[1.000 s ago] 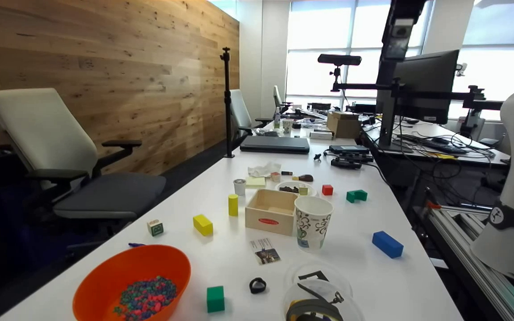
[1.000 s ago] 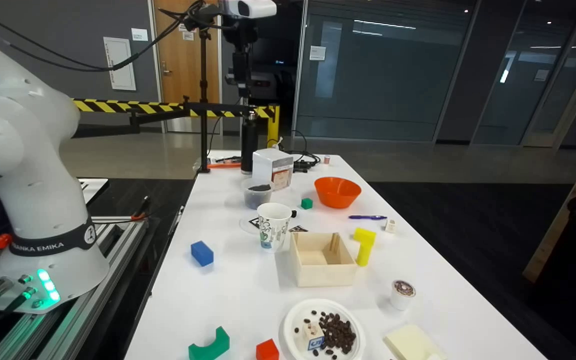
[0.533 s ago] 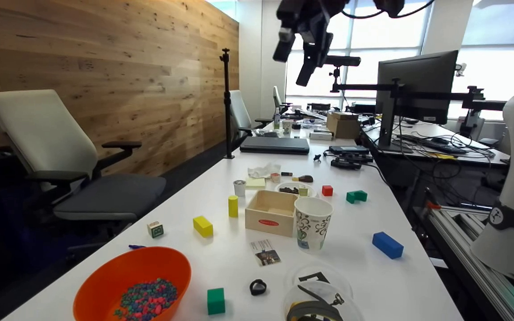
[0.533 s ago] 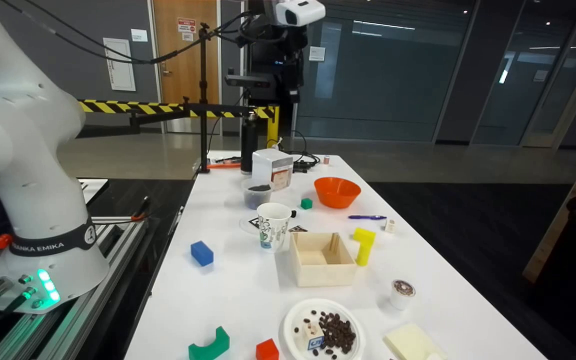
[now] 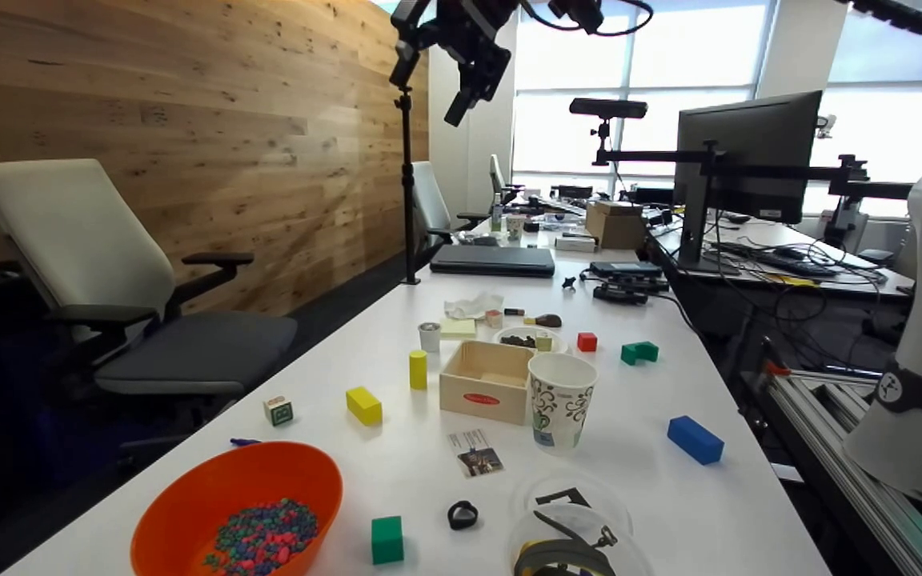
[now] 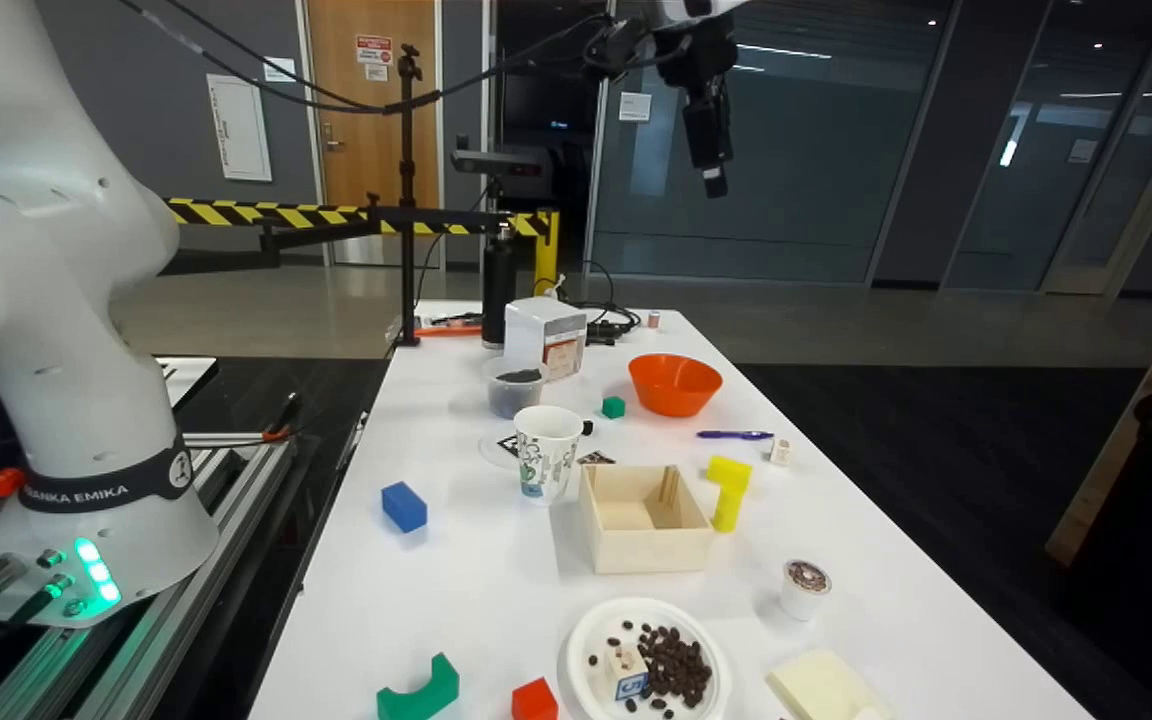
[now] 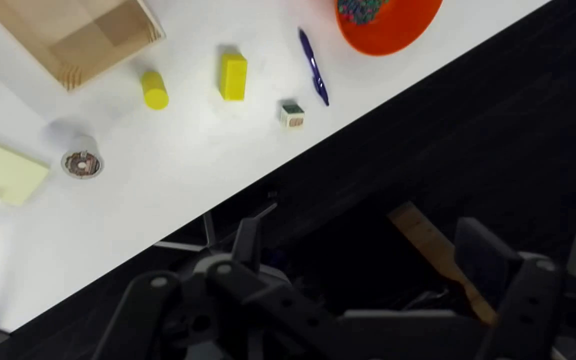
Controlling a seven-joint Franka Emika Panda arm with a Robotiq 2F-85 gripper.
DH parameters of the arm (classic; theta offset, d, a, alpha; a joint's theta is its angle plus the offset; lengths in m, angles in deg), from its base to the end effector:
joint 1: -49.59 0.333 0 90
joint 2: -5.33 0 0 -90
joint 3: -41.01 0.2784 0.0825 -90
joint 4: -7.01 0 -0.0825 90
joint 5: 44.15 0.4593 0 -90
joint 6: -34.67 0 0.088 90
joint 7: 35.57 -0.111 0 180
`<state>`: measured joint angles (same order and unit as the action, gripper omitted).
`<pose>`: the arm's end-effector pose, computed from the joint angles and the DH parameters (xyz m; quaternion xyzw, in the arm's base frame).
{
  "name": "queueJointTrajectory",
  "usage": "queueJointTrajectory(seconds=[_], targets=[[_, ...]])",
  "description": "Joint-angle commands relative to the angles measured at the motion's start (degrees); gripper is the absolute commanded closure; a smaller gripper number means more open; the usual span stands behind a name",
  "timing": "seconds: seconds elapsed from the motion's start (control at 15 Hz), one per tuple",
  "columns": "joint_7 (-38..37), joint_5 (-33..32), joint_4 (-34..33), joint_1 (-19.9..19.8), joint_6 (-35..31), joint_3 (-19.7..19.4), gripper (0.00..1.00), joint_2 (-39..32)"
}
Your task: Lift and drop the paper towels
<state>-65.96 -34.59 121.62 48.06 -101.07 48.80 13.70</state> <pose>0.6323 0.0745 0.5172 -0.9346 0.2418 -0.2213 0.1383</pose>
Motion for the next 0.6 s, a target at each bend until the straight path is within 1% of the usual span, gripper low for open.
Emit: queueJointTrajectory(seconds=[0.0, 0.13, 0.2, 0.27, 0.33, 0.4, 0.53], targets=[[-5.69, -5.56, -6.9, -0.85, -1.6, -2.05, 0.0, -5.57], [-8.13, -9.24, -9.56, -1.49, -3.04, -3.89, 0.0, -8.2], [-11.42, -14.93, -11.16, -2.21, -1.66, -5.05, 0.0, -9.47], [-10.91, -18.35, -10.59, -2.1, -4.11, -6.01, 0.0, -9.17], [-7.46, -12.16, -7.99, -0.69, -2.61, -6.04, 0.0, -7.26], [-8.09, -14.42, -8.74, -0.98, -3.29, -6.81, 0.0, -8.06], [-8.17, -15.64, -9.33, -1.22, -3.73, -7.41, 0.0, -8.77]])
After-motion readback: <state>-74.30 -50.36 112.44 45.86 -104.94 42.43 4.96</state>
